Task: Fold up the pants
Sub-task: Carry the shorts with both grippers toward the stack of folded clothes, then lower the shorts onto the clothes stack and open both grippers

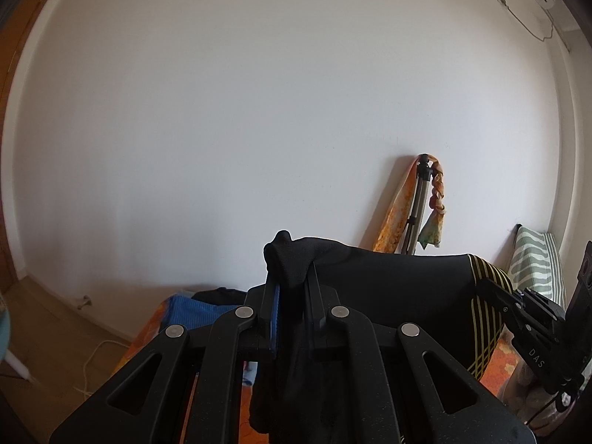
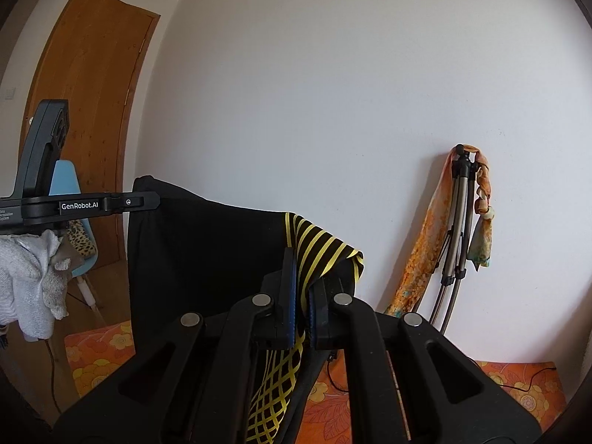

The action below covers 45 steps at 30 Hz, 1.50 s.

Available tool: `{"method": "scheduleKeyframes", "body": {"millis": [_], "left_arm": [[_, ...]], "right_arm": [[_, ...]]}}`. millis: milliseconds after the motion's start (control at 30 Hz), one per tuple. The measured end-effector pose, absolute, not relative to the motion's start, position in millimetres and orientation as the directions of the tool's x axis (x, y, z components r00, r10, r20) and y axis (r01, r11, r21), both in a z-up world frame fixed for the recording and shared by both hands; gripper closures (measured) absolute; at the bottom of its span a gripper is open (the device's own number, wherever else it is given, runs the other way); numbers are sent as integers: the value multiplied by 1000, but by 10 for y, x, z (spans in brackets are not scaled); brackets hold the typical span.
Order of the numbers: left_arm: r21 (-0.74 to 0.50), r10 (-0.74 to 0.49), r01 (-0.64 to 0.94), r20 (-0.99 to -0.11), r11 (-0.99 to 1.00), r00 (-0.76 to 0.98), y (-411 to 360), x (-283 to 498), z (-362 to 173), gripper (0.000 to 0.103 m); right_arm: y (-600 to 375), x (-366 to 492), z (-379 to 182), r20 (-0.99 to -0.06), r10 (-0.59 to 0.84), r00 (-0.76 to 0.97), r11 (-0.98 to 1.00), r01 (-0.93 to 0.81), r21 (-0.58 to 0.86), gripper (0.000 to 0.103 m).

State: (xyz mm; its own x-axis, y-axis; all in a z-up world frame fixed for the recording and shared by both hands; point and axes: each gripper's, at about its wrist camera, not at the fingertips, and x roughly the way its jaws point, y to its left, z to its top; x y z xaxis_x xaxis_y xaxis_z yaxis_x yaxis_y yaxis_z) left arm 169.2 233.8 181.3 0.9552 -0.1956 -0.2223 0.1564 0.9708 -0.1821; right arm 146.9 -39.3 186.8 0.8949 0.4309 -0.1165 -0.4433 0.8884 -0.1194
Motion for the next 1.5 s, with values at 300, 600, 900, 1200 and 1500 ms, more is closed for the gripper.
{"method": "scheduleKeyframes", "body": {"millis": [300,600,900,1200,1500], "left_arm": [[-201,-98,53,-223,978,970,2965,2052,1690,94],[-221,-39,-16,-241,975,970,3293,2701,1486,94],[-215,-14,-59,-325,975,946,3433,3770,1088,94],[-194,15,-115,-452,974,892,3382,4815,466,94],[-165,40,-147,-522,975,852,3246,5163,91,94]], "right_arm": [[437,2015,1671,-133,490,861,851,-506,-142,98],[943,2701,1431,-170,521,836,830,-543,-127,98],[1220,3587,1033,-218,509,833,838,-537,-94,98],[1339,4780,432,-328,459,826,868,-495,-33,98],[1306,5560,-164,-455,397,797,883,-468,-48,98]]}}
